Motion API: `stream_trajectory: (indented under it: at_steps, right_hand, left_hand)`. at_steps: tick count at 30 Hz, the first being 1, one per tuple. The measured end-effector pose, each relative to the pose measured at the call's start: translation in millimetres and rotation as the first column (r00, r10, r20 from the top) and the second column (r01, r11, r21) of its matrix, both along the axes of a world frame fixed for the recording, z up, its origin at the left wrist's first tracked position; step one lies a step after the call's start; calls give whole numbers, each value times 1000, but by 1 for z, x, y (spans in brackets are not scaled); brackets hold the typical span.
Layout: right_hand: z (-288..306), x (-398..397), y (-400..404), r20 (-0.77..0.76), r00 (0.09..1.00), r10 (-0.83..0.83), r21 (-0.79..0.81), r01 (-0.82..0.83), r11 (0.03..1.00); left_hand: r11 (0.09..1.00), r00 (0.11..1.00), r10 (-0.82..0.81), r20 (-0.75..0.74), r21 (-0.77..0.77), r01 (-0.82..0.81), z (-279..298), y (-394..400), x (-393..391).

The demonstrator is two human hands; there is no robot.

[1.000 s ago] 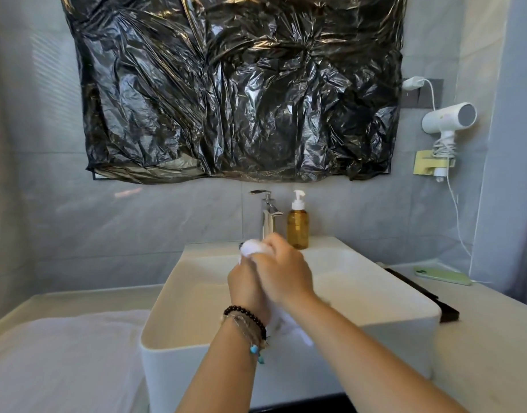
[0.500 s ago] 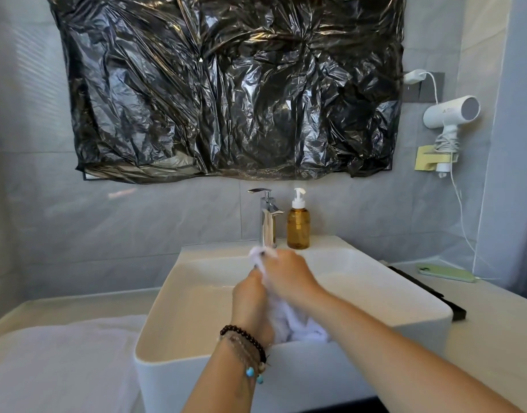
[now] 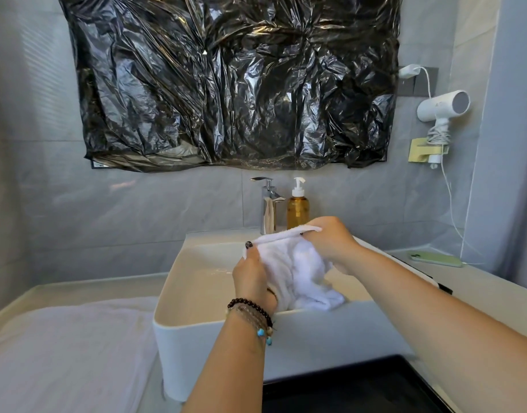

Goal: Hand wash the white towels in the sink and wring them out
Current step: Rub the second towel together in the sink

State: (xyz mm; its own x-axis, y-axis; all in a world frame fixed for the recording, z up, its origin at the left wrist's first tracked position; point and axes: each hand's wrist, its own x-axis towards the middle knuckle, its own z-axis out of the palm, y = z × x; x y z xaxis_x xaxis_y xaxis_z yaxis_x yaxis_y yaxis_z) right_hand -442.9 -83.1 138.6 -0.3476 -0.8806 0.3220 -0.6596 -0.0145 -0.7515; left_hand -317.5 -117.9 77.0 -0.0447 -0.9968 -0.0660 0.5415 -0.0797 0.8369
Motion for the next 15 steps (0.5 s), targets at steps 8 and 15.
stream_trajectory:
  at_steps: [8, 15]
  right_hand:
    - [-12, 9, 5, 69, 996, -57, -143, 67, 987]
    - [-12, 8, 3, 160, 967, 197, -91, -184, 979]
  left_hand:
    - [1000, 985, 21, 171, 14, -24, 8, 11, 1]
    - [994, 991, 67, 119, 77, -76, 6, 9, 0]
